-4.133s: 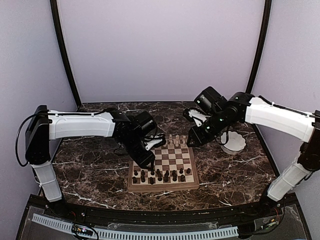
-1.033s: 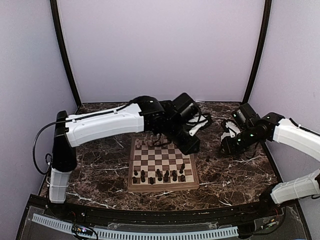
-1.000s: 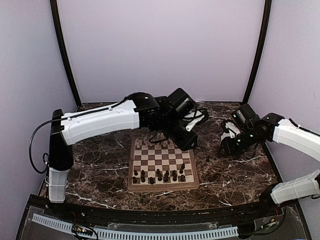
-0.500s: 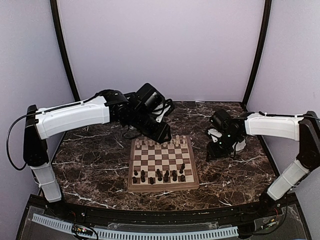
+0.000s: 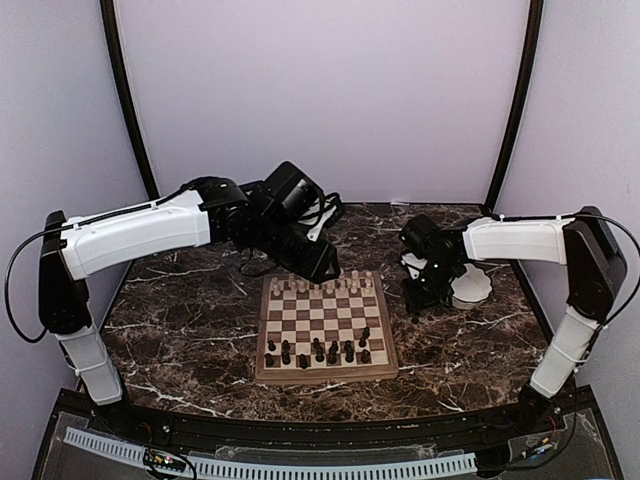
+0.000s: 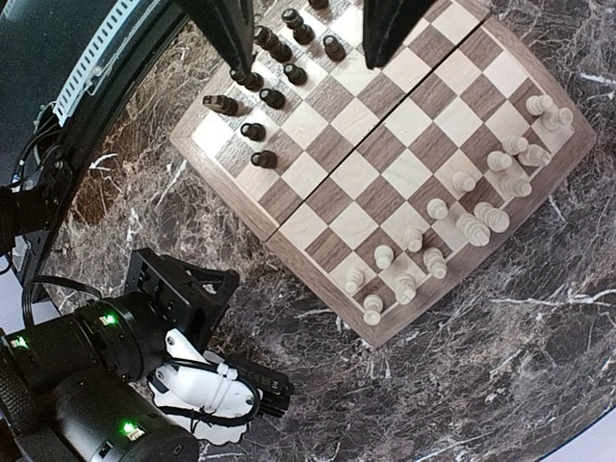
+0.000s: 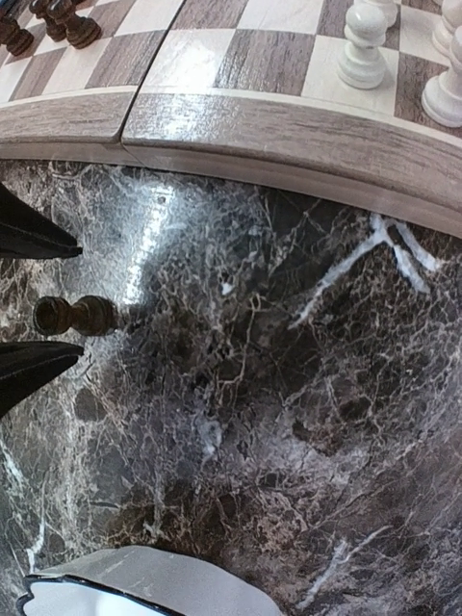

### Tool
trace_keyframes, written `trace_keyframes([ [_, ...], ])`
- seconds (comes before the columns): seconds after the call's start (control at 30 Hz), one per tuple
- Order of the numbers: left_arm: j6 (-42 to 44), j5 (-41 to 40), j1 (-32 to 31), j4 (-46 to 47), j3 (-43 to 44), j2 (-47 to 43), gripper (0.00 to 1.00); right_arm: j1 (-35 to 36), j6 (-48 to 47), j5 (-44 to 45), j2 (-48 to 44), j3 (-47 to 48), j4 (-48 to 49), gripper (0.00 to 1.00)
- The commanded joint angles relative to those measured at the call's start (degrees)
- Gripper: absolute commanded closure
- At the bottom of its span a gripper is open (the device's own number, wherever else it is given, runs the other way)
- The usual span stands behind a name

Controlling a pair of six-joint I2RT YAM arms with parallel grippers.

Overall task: Set up the chess pieces on the board
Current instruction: Pick up the rook from the center of the board, then place the rook at a8.

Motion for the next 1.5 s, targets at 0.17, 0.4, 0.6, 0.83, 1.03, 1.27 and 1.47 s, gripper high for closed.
trace_keyframes([
  [0.17, 0.92, -0.42, 0.87, 0.36, -1.22, -2.81, 0.59, 0.40, 0.76, 1.05, 2.85, 2.53, -2.03, 0.73],
  [0.4, 1.16, -0.07, 1.15, 0.69, -1.22, -2.39, 0.59, 0.37, 1.79, -0.45, 3.48, 1.14, -2.39, 0.79],
  [0.6, 0.96, 0.35, 1.22, 1.12, -1.22, -2.14, 0.59, 0.40, 2.04, 0.15, 2.16, 1.10, -2.69, 0.93],
  [0.83, 1.54, -0.01, 1.30, 0.76, -1.07, -2.07, 0.59, 1.01, 2.41, 0.13, -1.94, 1.32, -5.22, 0.97],
  [1.03, 1.84, -0.96, 1.79, 0.63, -1.59, -2.84, 0.59, 6.53, 2.68, -0.43, -6.27, 5.64, -9.83, 0.96],
  [1.27, 0.20, -5.45, 2.55, -0.86, -2.72, -3.65, 0.59, 15.48, 2.98, -4.30, -5.35, 8.39, -11.37, 0.96],
  [1.47, -1.83, -6.54, 4.42, -2.05, -4.05, -4.65, 0.59, 20.92, 2.84, -4.22, -1.18, 9.80, -11.00, 0.96],
])
